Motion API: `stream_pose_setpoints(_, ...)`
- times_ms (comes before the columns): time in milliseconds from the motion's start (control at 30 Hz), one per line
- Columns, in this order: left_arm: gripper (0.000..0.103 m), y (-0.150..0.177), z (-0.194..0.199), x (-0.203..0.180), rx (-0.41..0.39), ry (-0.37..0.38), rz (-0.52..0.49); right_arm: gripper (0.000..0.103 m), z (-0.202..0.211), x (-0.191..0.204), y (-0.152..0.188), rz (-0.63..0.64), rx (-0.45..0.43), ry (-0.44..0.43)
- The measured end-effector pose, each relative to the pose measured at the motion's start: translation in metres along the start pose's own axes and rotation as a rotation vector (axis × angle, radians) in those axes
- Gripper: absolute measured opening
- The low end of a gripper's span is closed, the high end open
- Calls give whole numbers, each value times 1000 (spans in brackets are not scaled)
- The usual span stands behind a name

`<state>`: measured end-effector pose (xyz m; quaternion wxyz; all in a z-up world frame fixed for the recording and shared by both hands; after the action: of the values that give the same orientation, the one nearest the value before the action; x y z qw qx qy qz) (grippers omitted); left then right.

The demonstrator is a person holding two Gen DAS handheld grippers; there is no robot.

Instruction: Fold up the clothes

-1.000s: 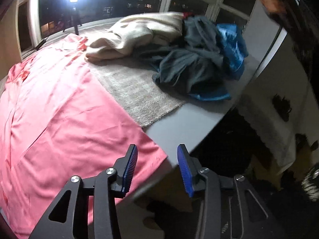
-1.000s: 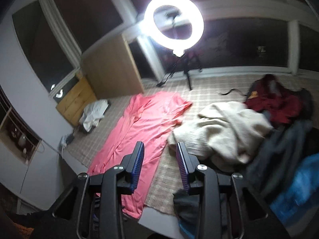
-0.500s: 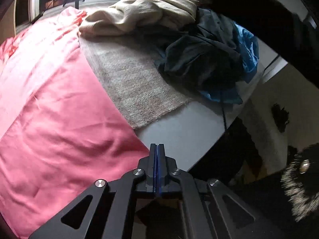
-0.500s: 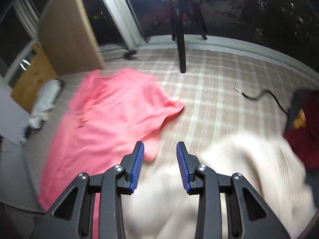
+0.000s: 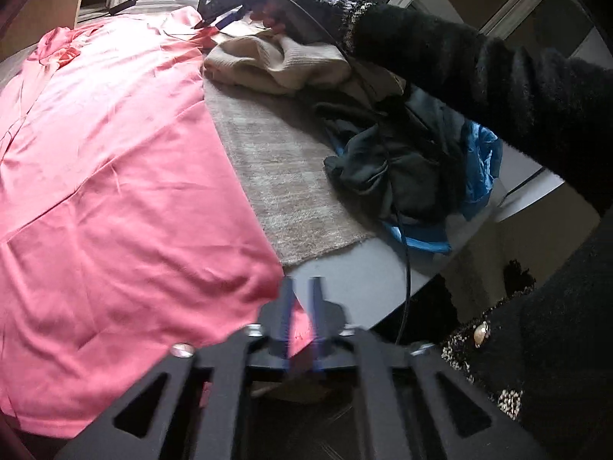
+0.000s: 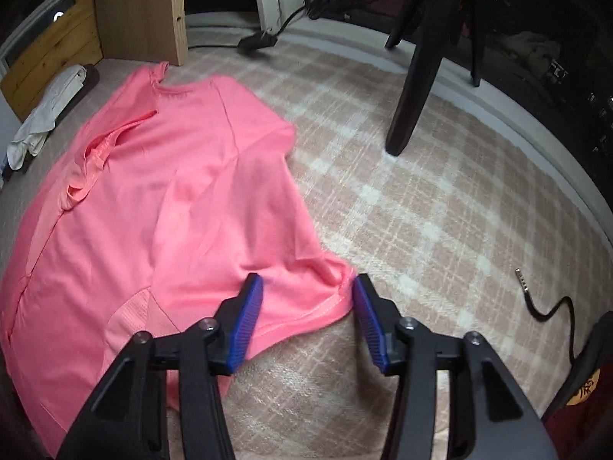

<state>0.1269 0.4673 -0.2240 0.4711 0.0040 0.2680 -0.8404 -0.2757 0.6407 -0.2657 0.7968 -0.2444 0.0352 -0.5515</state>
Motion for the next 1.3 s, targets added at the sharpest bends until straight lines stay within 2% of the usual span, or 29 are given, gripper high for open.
stream_pose_setpoints(33, 37, 1, -2, -1, 0, -15, -9, 10, 1, -1, 0, -9, -1, 3)
stream_pose_setpoints(67, 37, 2, -5, -4, 2, -28, -29, 7, 4, -3, 1, -24, 2, 5)
stream_pose_setpoints(233, 37, 12, -20, -15, 12, -81, -117, 5, 14, 1, 0, -19, -6, 46)
stream_pose_setpoints(300, 33, 14, -19, -16, -13, -104, -145, 4, 17, 3, -1, -19, -15, 65)
stream_pose_setpoints(333, 18, 14, -18, -16, -17, -112, -155, 4, 20, 5, -2, -22, -20, 72)
stream_pose_setpoints(400, 0, 14, -18, -10, -10, -87, -117, 4, 23, 8, -6, -31, -29, 75)
stream_pose_setpoints(500, 0, 11, -10, -1, -23, -45, -50, 4, 29, 12, -13, -51, -46, 75)
stream_pose_setpoints(667, 0, -1, 27, 26, -117, 3, 89, 4, 47, 26, -30, -147, -91, 23)
stream_pose_setpoints(800, 0, 0, 65, 76, -217, -35, 239, 4, 59, 58, -60, -194, -126, -31)
stream_pose_setpoints(967, 0, 27, 91, 145, -256, -103, 426, 4, 38, 106, -111, -177, -129, 12)
stream_pose_setpoints(1067, 0, 41, 90, 158, -240, -128, 460, 4, -7, 135, -130, -205, -74, 6)
stream_pose_setpoints(1167, 0, 50, 88, 161, -224, -104, 487, 6, -60, 186, -133, -147, 82, -39)
stream_pose_setpoints(1267, 0, 48, 89, 158, -214, -90, 459, 8, -46, 227, -134, -50, 60, -102)
stream_pose_setpoints(1300, 0, 44, 88, 152, -215, -86, 433, 13, -30, 229, -131, -29, 37, -93)
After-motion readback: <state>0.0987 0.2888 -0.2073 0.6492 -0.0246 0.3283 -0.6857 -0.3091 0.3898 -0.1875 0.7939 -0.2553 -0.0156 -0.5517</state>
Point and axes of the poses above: each gripper's, at about its wrist camera, not at the fingertips, and z roughly against the way its jaws point, x to its left, y to its underside, the point moved 10 cm from there along -z, roughly the way its jaws point, and after that the axes turned 13 degrees about -y, right-handed, at the moved point
